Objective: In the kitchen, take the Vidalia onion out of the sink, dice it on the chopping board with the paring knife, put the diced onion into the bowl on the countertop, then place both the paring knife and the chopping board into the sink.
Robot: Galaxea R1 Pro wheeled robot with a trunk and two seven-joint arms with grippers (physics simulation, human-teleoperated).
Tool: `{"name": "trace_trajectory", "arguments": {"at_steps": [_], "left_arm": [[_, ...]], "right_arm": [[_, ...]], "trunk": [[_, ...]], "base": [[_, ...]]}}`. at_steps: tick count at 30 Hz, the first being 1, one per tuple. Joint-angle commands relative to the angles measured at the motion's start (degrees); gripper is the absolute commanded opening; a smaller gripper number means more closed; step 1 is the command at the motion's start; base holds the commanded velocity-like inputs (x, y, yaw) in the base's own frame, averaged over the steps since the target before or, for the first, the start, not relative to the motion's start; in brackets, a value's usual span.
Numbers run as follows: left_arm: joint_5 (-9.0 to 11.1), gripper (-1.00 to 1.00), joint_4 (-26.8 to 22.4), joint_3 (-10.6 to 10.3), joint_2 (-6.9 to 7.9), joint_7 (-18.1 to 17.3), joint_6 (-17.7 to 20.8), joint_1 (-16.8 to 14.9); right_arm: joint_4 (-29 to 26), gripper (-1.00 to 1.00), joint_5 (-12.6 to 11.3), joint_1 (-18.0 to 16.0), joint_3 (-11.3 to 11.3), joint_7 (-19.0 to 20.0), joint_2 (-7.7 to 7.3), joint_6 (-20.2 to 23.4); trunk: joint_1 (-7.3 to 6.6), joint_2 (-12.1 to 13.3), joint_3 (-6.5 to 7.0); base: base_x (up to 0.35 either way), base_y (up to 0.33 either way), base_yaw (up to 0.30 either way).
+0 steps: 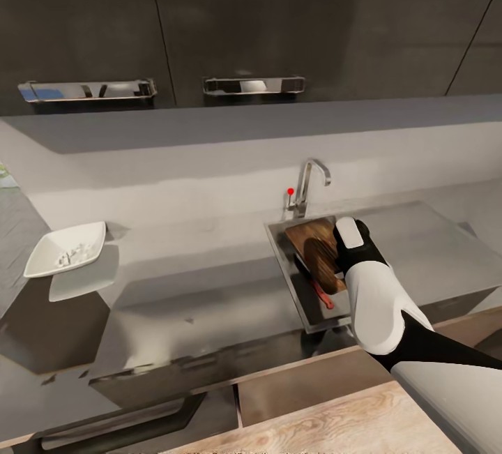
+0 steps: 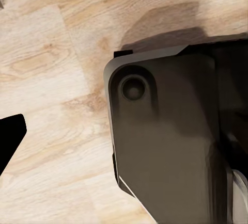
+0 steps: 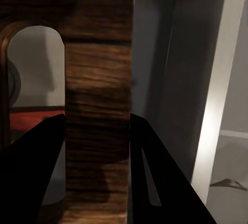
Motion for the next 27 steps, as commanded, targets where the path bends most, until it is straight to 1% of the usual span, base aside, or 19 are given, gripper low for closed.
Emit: {"name": "trace_trajectory", "arguments": {"at_steps": [1,6,14,27], "left_arm": [[0.3,1.0,0.2,-0.5,-0.04,0.0,-0.3,-0.1],[0.3,1.0,0.2,-0.5,-0.02,0.0,-0.3,0.0],[0.3,1.0,0.2,-0.5,0.03,0.0,-0.3,-0.1],[0.3,1.0,0.2,-0.5,0.04,0.0,-0.3,-0.1]], "right_arm": [[-0.1,-1.0,0.0,-0.1,-0.2,-0.1,0.05,0.5],[-0.1,-1.0,0.0,-0.1,-0.1,-0.1,0.05,0.4],[0.1,-1.0,0.1,-0.1,-0.2,0.1,0.05,0.3],[0.1,-1.0,0.4,-0.1,-0.4,0.2,0.05,0.2]], "trunk": [[0.03,-0.1,-0.2],[0.03,-0.1,-0.66],[0.03,-0.1,-1.4],[0.03,-0.1,-2.59]], "base": [[0.0,0.0,0.0],[0.02,0.0,0.0],[0.131,0.056,0.0],[0.006,0.003,0.0]]}}
